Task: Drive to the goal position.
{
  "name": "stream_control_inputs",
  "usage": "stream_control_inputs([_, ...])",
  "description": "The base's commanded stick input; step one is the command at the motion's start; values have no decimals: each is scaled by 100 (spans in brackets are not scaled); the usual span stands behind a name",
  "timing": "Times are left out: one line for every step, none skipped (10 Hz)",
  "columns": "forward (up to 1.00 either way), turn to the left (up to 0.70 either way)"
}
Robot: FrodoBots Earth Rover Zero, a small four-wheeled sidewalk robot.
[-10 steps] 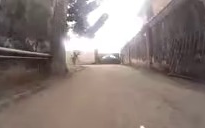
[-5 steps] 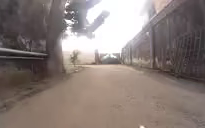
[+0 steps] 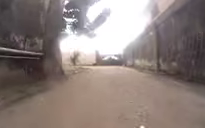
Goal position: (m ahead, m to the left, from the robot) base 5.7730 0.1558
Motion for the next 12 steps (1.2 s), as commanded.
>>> stream_control_inputs([70,0])
stream_control_inputs([70,0])
stream_control_inputs([70,0])
stream_control_inputs([70,0])
stream_control_inputs([70,0])
stream_control_inputs([70,0])
stream_control_inputs([70,0])
stream_control_inputs([70,0])
stream_control_inputs([70,0])
stream_control_inputs([70,0])
stream_control_inputs([70,0])
stream_control_inputs([70,0])
